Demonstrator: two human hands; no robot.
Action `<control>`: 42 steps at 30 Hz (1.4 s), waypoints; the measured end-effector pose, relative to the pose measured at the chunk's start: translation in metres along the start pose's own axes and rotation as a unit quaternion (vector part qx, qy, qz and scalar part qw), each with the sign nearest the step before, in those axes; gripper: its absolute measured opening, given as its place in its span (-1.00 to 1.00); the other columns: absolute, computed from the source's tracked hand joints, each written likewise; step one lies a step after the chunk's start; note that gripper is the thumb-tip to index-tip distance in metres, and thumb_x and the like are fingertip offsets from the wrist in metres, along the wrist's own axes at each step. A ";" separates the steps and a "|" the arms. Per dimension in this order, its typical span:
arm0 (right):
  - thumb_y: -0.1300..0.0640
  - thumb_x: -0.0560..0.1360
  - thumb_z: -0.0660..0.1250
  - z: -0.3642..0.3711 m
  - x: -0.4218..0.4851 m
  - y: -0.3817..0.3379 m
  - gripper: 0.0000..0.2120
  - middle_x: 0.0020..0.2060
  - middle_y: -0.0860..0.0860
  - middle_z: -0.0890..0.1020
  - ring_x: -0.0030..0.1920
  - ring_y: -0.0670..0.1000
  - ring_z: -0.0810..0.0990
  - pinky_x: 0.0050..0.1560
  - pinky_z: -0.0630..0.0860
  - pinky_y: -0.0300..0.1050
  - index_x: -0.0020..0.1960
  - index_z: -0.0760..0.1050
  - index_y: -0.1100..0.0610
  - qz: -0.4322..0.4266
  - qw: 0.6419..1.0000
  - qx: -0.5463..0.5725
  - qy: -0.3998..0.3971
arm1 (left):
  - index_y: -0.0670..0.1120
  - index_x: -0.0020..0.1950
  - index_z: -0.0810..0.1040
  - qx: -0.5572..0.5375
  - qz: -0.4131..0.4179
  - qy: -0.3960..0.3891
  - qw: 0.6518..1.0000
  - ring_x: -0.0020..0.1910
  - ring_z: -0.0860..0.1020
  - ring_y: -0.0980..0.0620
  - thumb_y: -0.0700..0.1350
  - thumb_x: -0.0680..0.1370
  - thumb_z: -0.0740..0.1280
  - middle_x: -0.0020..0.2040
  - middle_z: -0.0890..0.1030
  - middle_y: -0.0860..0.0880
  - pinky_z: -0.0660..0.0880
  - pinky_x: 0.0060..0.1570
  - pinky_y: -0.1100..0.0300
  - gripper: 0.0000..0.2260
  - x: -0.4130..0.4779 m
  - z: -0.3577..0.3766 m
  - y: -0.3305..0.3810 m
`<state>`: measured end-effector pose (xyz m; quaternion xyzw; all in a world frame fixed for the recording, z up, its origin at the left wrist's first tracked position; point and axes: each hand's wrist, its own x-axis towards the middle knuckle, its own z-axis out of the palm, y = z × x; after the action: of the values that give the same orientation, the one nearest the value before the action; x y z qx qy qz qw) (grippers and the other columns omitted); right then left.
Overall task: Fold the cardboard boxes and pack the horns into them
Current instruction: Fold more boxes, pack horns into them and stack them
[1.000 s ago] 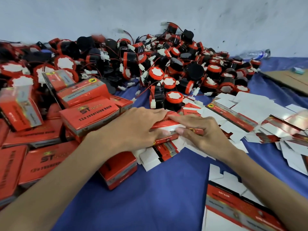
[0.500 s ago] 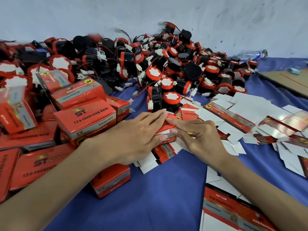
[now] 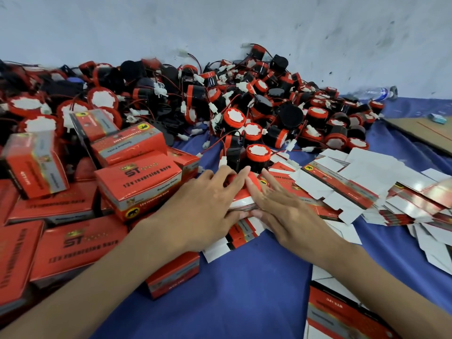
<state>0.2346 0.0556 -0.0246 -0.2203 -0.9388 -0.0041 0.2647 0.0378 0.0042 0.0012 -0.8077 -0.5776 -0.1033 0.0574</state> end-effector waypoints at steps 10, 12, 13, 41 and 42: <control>0.24 0.39 0.46 -0.001 0.009 -0.008 -0.80 -0.12 -0.03 0.68 -0.10 -0.06 0.62 -0.01 0.54 -0.27 0.02 0.66 0.17 0.126 0.957 0.137 0.221 | 0.20 0.53 -0.22 -0.073 0.008 -0.056 0.996 0.33 0.16 0.05 0.23 0.61 -0.03 0.45 0.01 0.18 0.38 0.26 0.06 -0.44 0.001 0.000 -0.004; 0.27 0.38 0.45 0.000 0.009 -0.004 -0.85 -0.21 0.08 0.69 -0.20 0.04 0.62 -0.12 0.54 -0.15 -0.05 0.68 0.22 0.072 0.966 0.099 0.230 | 0.19 0.53 -0.21 -0.076 0.014 -0.059 0.995 0.32 0.16 0.07 0.21 0.62 -0.02 0.46 0.01 0.20 0.33 0.31 0.06 -0.44 0.001 0.000 -0.004; 0.32 0.36 0.45 0.000 0.009 -0.001 -0.86 -0.25 0.11 0.68 -0.25 0.10 0.61 -0.18 0.52 -0.08 -0.07 0.68 0.25 0.045 0.969 0.074 0.230 | 0.19 0.53 -0.20 -0.077 0.017 -0.061 0.995 0.31 0.16 0.08 0.20 0.62 0.00 0.46 0.01 0.19 0.31 0.32 0.09 -0.45 0.001 0.001 -0.004; 0.14 0.36 0.46 -0.001 0.004 -0.004 -0.89 -0.13 -0.11 0.51 -0.04 -0.09 0.50 0.01 0.41 -0.34 -0.12 0.65 0.00 0.150 0.937 0.277 0.151 | 0.25 0.52 -0.26 -0.079 0.051 -0.109 0.990 0.43 0.03 0.09 0.15 0.64 -0.03 0.48 -0.17 0.34 0.35 0.31 0.04 -0.47 -0.001 -0.004 -0.005; 0.15 0.35 0.45 -0.001 0.004 -0.004 -0.89 -0.08 -0.10 0.54 0.01 -0.09 0.52 0.05 0.42 -0.34 -0.14 0.66 0.00 0.157 0.933 0.288 0.149 | 0.24 0.51 -0.26 -0.076 0.053 -0.108 0.990 0.42 0.04 0.08 0.15 0.64 -0.03 0.47 -0.17 0.35 0.35 0.31 0.06 -0.47 -0.001 -0.004 -0.005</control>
<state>0.2300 0.0536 -0.0211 -0.2760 -0.8029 0.2757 0.4507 0.0327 0.0040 0.0042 -0.8455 -0.5275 -0.0562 -0.0618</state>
